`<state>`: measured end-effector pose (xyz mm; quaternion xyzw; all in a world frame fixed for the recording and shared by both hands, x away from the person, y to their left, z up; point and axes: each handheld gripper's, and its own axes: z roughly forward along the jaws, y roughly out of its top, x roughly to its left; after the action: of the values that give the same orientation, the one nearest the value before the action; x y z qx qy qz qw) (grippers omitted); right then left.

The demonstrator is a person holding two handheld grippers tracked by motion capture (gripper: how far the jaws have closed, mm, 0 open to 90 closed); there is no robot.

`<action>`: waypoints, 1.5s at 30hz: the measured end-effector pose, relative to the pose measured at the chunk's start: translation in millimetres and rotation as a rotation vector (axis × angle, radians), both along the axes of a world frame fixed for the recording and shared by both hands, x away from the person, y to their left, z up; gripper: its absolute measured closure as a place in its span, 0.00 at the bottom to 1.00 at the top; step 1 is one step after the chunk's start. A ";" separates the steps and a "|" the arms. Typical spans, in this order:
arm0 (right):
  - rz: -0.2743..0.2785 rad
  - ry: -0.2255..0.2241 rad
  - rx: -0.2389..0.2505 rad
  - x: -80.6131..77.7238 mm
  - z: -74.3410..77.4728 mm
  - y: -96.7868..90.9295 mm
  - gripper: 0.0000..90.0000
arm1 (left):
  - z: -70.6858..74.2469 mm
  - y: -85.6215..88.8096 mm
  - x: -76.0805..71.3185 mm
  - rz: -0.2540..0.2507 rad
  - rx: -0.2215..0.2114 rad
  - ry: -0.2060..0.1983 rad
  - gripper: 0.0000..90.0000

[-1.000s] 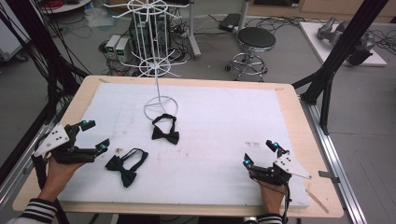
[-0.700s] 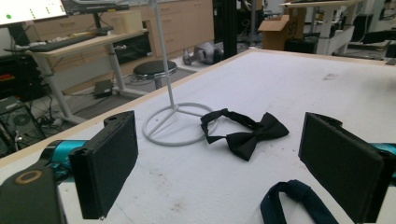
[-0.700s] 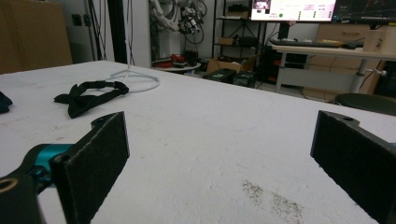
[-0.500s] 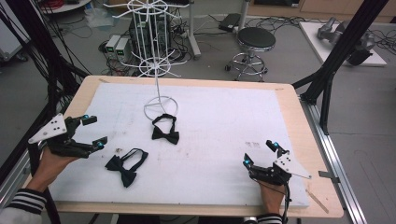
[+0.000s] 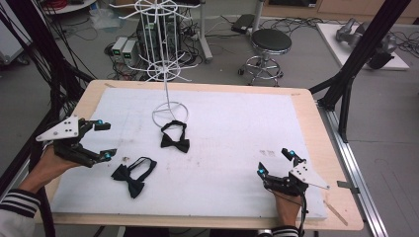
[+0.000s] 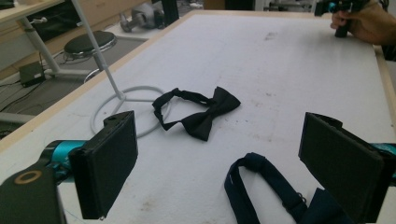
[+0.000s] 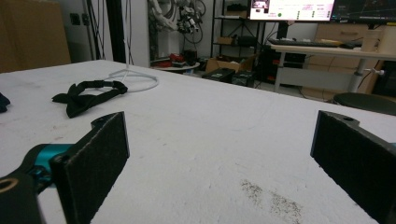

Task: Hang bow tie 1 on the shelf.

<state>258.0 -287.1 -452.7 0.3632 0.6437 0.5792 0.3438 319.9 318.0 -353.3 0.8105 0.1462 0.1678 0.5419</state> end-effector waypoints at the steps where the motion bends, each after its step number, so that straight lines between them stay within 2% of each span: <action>1: 0.000 -0.001 0.000 0.0 0.0 0.2 0.04 | 0.3 -0.6 0.7 -0.011 0.010 0.003 0.14; 7: -0.002 -0.004 -0.002 0.3 -0.1 -0.1 0.04 | 2.2 -3.5 3.7 -0.086 0.087 0.003 0.14; 10: -0.003 -0.004 -0.002 0.3 -0.1 0.0 0.04 | 3.4 -4.6 6.9 -0.122 0.132 0.033 0.14; 13: -0.004 -0.003 -0.001 0.3 -0.1 0.1 0.04 | 4.1 -7.2 8.7 -0.146 0.157 0.056 0.14; 17: -0.006 -0.004 -0.001 0.3 -0.1 0.3 0.04 | 4.9 -14.1 10.1 -0.192 0.211 0.075 0.14; 22: -0.009 -0.004 -0.001 0.0 -0.1 0.3 0.04 | 3.6 -18.3 10.4 -0.217 0.238 0.093 0.14; 25: -0.012 0.002 0.006 -0.4 -0.1 0.4 0.04 | 1.3 -21.0 9.9 -0.231 0.270 0.103 0.14; 28: -0.011 0.000 0.004 -0.3 -0.1 0.4 0.04 | -2.6 -26.1 8.7 -0.242 0.329 0.113 0.14; 34: -0.014 -0.007 0.005 -0.5 -0.2 -0.2 0.04 | -11.2 -38.5 7.2 -0.308 0.418 0.143 0.15; 41: -0.019 -0.006 0.014 -0.9 -0.4 -0.4 0.04 | -14.3 -42.2 6.7 -0.320 0.449 0.142 0.16; 45: -0.017 -0.006 0.015 -0.8 -0.4 -0.4 0.04 | -17.9 -46.2 3.3 -0.345 0.490 0.138 0.17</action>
<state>257.2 -287.5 -453.1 0.3694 0.6351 0.5821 0.3482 323.2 271.8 -371.2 0.9393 -0.0019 0.0478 0.3396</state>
